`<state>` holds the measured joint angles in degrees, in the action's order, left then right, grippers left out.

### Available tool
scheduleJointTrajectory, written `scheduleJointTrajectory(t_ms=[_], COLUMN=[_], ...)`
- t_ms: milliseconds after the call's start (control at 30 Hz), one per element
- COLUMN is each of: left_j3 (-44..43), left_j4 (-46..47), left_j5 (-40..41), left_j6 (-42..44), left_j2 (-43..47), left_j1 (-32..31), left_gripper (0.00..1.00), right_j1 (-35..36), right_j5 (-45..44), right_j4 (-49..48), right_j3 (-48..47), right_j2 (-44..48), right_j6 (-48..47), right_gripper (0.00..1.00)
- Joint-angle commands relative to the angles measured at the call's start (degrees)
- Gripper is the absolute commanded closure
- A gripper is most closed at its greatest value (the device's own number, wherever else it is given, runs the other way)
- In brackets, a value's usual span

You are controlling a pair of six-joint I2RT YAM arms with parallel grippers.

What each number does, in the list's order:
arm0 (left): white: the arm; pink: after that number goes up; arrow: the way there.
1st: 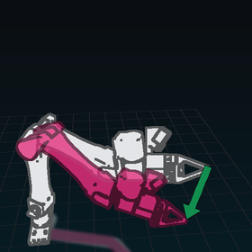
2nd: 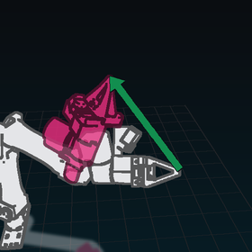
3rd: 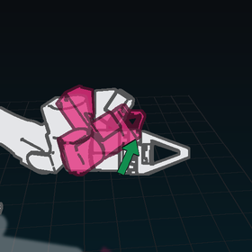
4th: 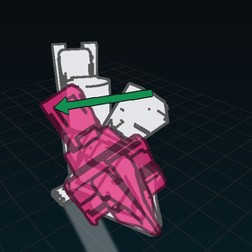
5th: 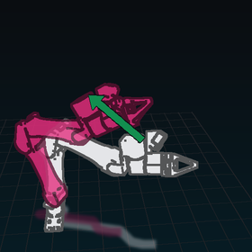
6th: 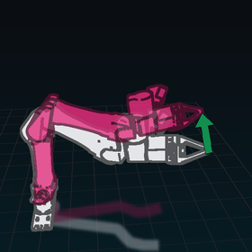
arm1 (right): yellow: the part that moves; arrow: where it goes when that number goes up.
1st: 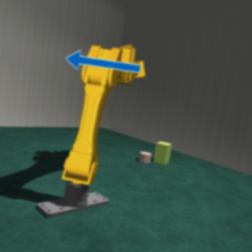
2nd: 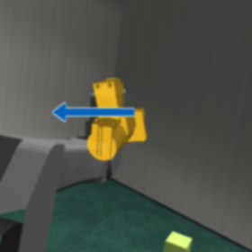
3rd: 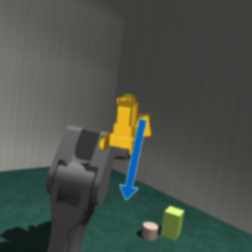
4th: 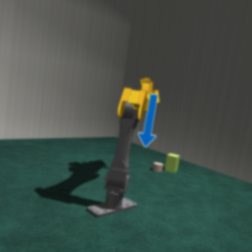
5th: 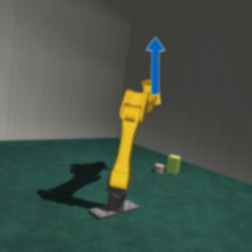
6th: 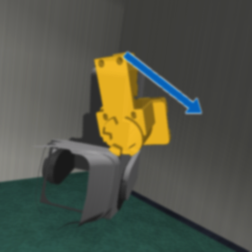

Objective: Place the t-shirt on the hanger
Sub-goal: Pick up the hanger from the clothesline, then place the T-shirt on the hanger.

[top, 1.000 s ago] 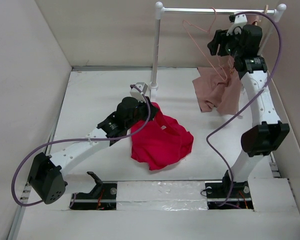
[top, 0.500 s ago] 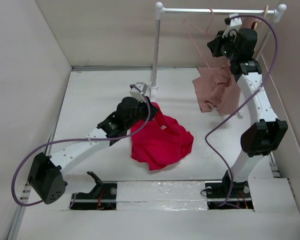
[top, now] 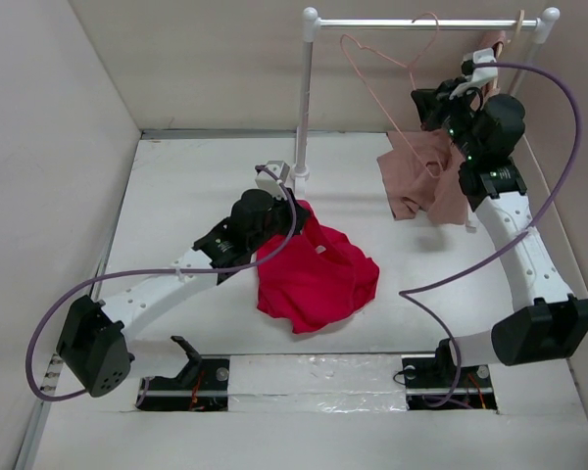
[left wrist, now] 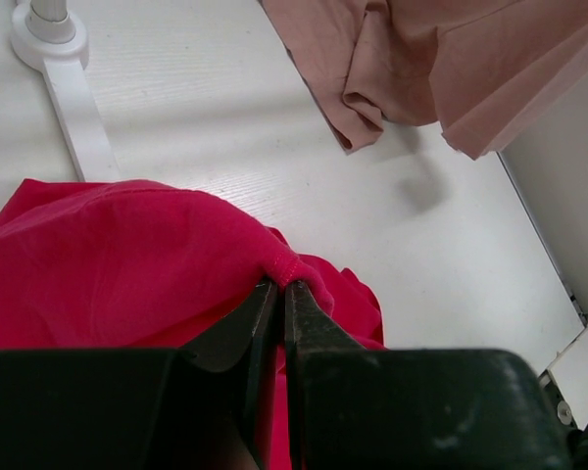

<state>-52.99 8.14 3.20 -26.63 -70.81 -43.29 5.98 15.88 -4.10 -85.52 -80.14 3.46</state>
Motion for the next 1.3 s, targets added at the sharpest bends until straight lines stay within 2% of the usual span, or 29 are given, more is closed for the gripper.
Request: scheduleJointTrajectory(t_ms=[0,233,433,500,667,833,900,1000,1100,1267], left_j3=[-2.91,-2.91,-5.01,-6.33,-7.65,-7.92,-8.27,-9.41,-10.02,-10.11], left_j4=[3.98,6.09,7.68,6.98,7.85,8.82,8.47,8.64,8.30,7.86], left_j5=[0.84,0.75,-0.74,-0.83,-1.18,-2.15,-2.06,-1.97,-2.32,-2.59], left_j6=[0.26,-0.61,-1.49,-1.41,-1.31,-1.49,-1.32,-1.05,-1.14,-0.79], left_j2=[-0.56,-1.53,-3.20,-4.69,-6.45,-6.98,-7.68,-8.47,-8.91,-8.12], left_j1=[0.13,0.66,3.47,5.22,8.92,12.26,12.78,12.79,12.79,12.00], left_gripper=[1.00,1.00,1.00,1.00,1.00,1.00,1.00,1.00,1.00,1.00], right_j1=[0.35,0.88,5.53,8.69,18.95,24.78,25.92,28.03,30.14,31.64], right_j5=[-1.29,1.08,-0.93,-2.16,-9.19,-11.92,-11.66,-9.64,-11.48,-12.98], right_j4=[-6.52,-8.38,-8.21,-7.34,1.88,17.70,23.75,26.94,29.14,27.22], right_j3=[5.51,11.05,20.99,26.61,34.18,40.07,40.51,41.83,41.75,43.06], right_j2=[1.65,4.28,12.98,18.58,30.55,44.77,47.78,51.48,52.71,51.49], right_j6=[1.89,3.83,5.67,6.64,7.52,9.72,11.03,13.50,13.67,12.45], right_gripper=[1.00,1.00,1.00,1.00,1.00,1.00,1.00,1.00,1.00,1.00])
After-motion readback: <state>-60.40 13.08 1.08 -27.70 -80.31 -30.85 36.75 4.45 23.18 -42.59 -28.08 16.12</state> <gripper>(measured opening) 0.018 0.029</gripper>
